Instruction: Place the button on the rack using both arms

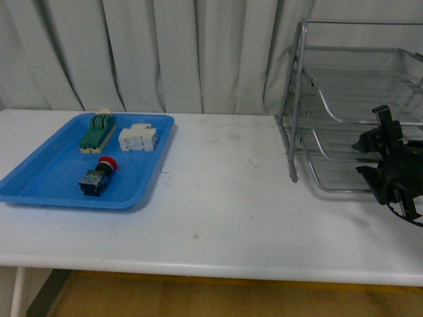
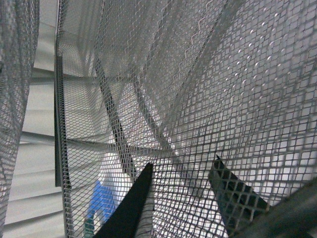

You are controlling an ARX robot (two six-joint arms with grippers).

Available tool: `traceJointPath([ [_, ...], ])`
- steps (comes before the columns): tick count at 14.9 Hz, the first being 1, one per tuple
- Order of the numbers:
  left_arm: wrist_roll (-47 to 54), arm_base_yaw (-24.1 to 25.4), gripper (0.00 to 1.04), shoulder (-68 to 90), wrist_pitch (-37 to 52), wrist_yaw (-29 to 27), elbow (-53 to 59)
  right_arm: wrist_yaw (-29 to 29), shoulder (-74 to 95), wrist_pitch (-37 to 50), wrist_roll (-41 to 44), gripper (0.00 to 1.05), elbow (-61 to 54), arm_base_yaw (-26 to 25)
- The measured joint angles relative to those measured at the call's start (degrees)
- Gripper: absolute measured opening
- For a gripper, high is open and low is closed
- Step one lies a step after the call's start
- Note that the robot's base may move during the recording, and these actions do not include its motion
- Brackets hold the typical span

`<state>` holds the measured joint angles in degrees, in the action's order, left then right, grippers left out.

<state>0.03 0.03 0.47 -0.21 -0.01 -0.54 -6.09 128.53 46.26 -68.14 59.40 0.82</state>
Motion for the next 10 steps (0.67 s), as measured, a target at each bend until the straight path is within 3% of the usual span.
traceJointPath([
  [3,0.0,0.0,0.98,0.0,0.0,0.0,0.0,-0.3,-2.1,4.1,-2.6,0.11,-4.9,0.3],
  [4,0.0,0.0,0.98,0.0,0.0,0.0,0.0,-0.5,-2.8,6.3,-6.3,0.07,-7.7,0.3],
  [10,0.0,0.0,0.98,0.0,0.0,0.0,0.0,-1.0,-13.2,15.3,-11.0,0.04,-27.4,0.7],
])
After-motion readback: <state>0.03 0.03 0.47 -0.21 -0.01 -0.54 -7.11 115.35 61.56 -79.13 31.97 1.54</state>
